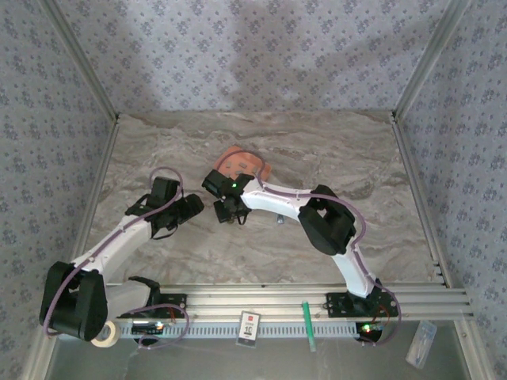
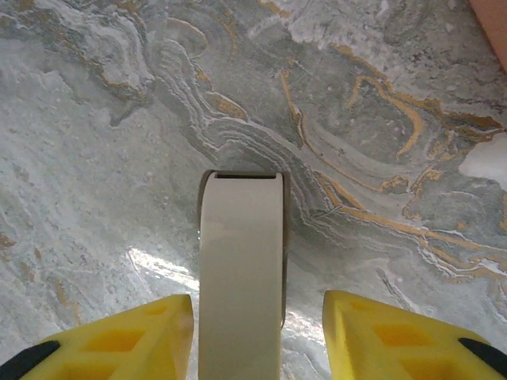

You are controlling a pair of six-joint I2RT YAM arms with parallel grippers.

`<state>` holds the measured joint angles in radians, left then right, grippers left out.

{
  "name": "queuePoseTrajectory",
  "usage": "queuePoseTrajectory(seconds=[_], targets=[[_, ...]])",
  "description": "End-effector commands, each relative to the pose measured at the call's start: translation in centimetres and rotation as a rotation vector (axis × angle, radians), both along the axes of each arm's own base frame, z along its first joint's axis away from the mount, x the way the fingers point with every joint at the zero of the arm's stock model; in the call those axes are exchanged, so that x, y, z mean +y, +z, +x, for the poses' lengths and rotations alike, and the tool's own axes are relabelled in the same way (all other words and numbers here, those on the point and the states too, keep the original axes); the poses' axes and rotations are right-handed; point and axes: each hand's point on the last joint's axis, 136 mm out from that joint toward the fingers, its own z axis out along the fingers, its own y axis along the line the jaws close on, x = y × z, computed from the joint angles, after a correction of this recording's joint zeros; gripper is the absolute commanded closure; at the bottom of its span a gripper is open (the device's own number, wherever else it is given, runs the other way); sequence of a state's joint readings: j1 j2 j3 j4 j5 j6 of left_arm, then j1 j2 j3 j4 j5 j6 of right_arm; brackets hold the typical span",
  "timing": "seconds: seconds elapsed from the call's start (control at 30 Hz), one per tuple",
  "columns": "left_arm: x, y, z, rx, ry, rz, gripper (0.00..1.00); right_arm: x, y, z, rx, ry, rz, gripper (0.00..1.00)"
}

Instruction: Load the staples into the stapler

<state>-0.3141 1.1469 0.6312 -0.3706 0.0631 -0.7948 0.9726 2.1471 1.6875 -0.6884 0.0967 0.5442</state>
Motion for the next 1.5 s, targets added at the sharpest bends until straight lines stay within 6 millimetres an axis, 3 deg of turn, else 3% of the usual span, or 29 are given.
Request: queuePoseTrajectory(seconds=[0.0, 0.47, 0.7, 0.97, 1.17, 1.47], targets=[[-0.1, 0.7, 0.4, -0.013, 0.001, -0.009, 0.21, 0.4, -0.2, 0.2, 0.01, 0.012, 0.011, 0.54], [0.2, 1.3, 0.2, -0.044, -0.004, 0.0, 0.21, -0.1, 0.1, 0.0, 0.0, 0.006, 0.013, 0.71], [-0.8, 3.5, 0.6, -0.168, -0.129, 0.003, 0.21, -1.6, 3.9, -0.2, -0.069, -0.011, 0.074, 0.77], [-4.5, 8.0, 0.7, -0.48, -0.407, -0.026, 0.26, -5.9, 10.2, -1.6, -0.148, -0.048, 0.194, 0.89], [-9.2, 11.7, -1.5, -0.737, -0.677, -0.072, 0.27, -8.5, 14.2, -2.6, -0.136, -0.08, 0.403, 0.96], [-15.0, 12.8, -5.8, -0.947, -1.035, -0.019, 0.29, -10.9, 17.5, -2.5, -0.144, -0.061, 0.616, 1.0]])
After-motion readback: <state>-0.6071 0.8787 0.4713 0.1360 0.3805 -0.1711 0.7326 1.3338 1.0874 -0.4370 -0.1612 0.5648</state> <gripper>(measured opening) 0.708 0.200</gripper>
